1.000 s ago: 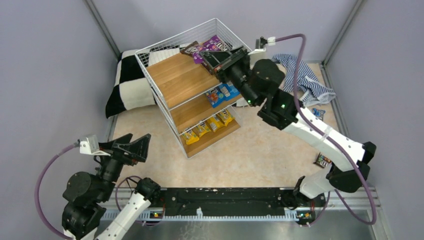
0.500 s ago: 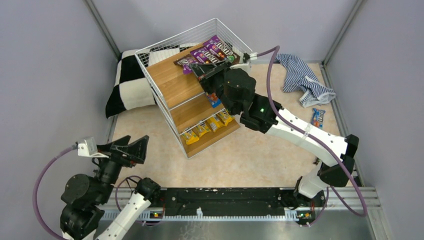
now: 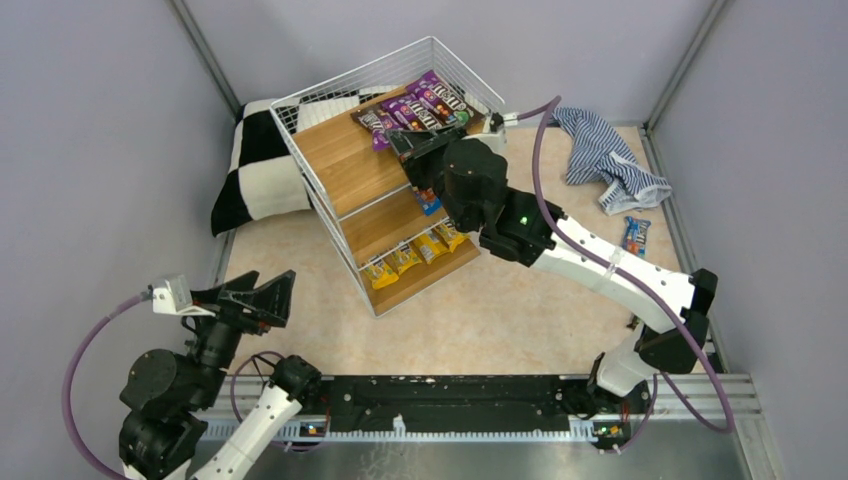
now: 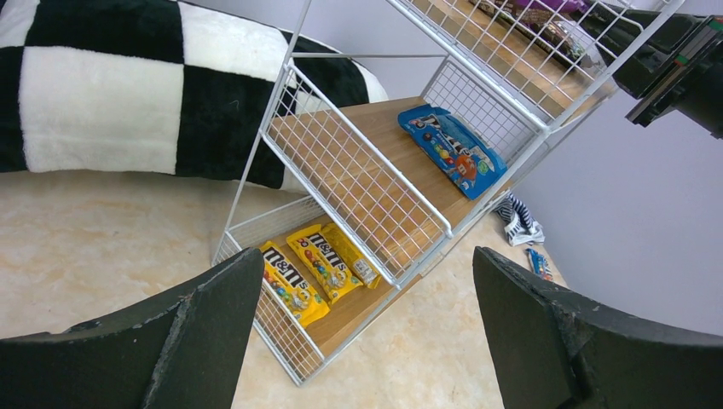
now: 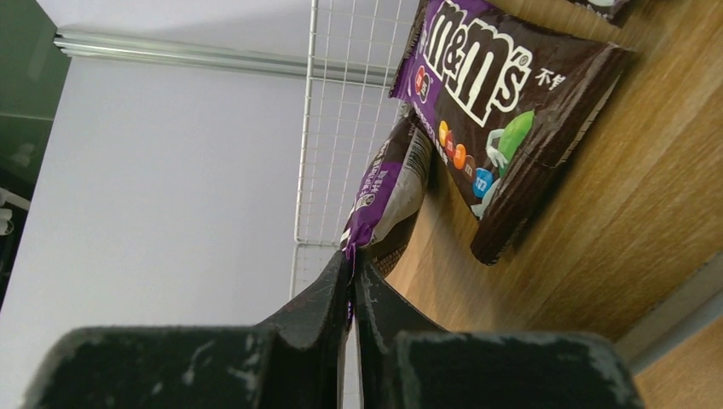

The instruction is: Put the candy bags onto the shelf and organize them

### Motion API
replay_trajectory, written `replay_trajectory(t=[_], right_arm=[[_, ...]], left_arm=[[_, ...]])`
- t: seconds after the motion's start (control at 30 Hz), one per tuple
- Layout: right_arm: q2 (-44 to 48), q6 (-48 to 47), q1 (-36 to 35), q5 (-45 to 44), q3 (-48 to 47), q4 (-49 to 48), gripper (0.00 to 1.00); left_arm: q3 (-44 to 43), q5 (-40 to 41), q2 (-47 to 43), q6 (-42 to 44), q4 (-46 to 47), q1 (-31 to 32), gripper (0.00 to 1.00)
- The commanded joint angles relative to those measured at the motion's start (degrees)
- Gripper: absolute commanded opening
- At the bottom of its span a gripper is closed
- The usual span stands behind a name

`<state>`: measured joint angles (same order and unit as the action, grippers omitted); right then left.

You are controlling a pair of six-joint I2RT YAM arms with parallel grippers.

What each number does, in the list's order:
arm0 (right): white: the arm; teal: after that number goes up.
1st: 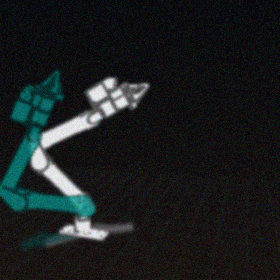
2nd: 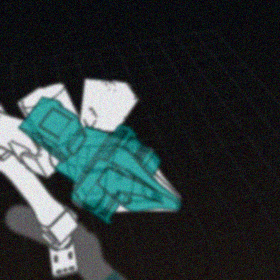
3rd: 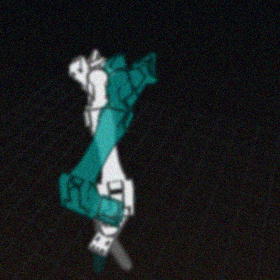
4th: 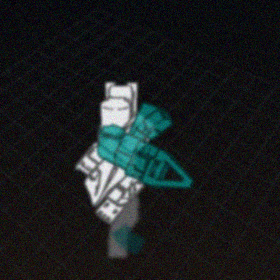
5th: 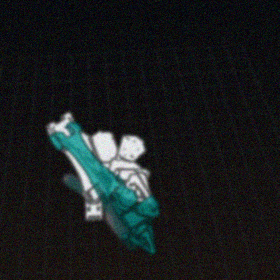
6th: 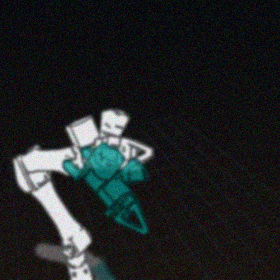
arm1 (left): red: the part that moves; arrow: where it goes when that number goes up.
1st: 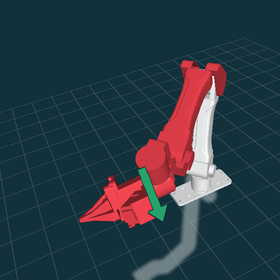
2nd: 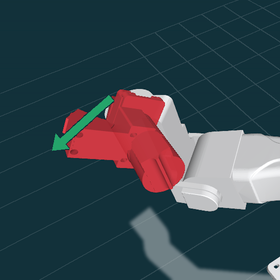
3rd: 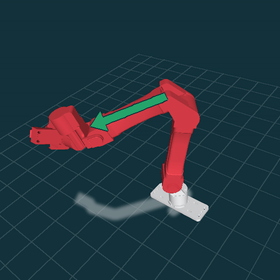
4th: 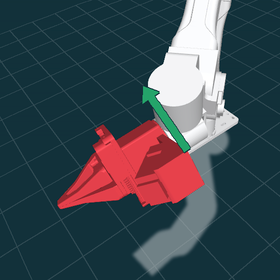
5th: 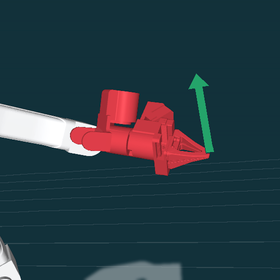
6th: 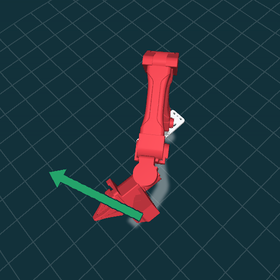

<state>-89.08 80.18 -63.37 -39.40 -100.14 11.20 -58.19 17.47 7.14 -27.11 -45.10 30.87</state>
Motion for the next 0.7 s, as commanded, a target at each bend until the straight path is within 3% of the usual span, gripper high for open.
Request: replay_trajectory(t=[0.0,0.67], right_arm=[[-0.52,0.45,-0.63,0.78,-1.36,2.15,0.1],[6.41,-4.46,-0.65,5.83,5.57,5.78,0.4]], left_arm=[[-1.47,0.44,-0.72,0.57,-0.11,0.57,0.98],[-0.63,0.72,-0.81,0.04,0.0,0.94,0.98]])
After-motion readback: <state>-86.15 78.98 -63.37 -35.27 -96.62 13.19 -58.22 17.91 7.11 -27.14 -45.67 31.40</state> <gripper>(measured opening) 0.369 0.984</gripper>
